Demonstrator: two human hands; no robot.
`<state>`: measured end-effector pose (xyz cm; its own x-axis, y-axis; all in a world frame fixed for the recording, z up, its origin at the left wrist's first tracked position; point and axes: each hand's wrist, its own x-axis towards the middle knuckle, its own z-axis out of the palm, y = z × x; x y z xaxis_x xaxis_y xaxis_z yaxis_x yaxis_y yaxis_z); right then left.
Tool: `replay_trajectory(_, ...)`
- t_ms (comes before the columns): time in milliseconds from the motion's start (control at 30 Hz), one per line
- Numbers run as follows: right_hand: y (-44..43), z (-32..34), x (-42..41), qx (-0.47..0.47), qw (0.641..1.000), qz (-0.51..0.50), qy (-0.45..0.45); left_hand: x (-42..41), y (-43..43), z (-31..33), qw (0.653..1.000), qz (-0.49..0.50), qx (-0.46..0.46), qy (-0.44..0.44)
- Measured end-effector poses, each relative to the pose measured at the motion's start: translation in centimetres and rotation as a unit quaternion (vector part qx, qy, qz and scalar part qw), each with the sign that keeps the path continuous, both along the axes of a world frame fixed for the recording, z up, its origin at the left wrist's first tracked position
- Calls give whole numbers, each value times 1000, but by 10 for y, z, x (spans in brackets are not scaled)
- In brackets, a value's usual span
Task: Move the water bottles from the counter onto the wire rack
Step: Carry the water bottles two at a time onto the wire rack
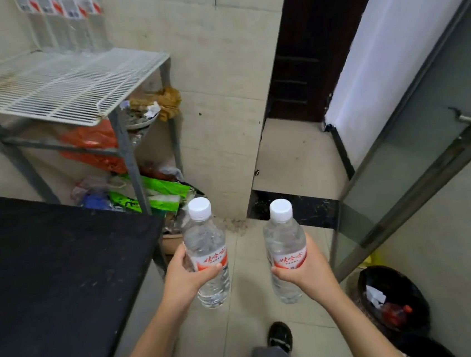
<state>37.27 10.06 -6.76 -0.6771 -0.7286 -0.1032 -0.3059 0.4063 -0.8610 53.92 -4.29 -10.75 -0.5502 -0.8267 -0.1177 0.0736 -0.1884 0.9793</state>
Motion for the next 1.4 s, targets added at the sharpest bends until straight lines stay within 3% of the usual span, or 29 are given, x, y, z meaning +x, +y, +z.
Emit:
replay_trajectory(267, -112, -5, -109, -46, 998, 44, -31, -85, -79, 18, 997, 49, -48, -24)
replay_trajectory(567, -270, 53, -182, -132, 953, 259, -89, -113, -151, 109, 962, 238, -129, -27)
replay_trajectory(700, -328, 84, -183, -193, 925, 315, -89, -90, -167, 147, 936, 299, -180, -46)
replay_trajectory(1033, -488, 178, -138, -321, 857, 394, -84, -23, -280, 198, 820, 485, -292, -82)
replay_trajectory(1200, -582, 203, -112, -330, 851, 402, -76, -4, -359, 204, 818, 492, -288, -67)
replay_trajectory(1400, -695, 206, -57, -274, 850, 448, -45, 27, -440, 208, 805, 525, -271, -61)
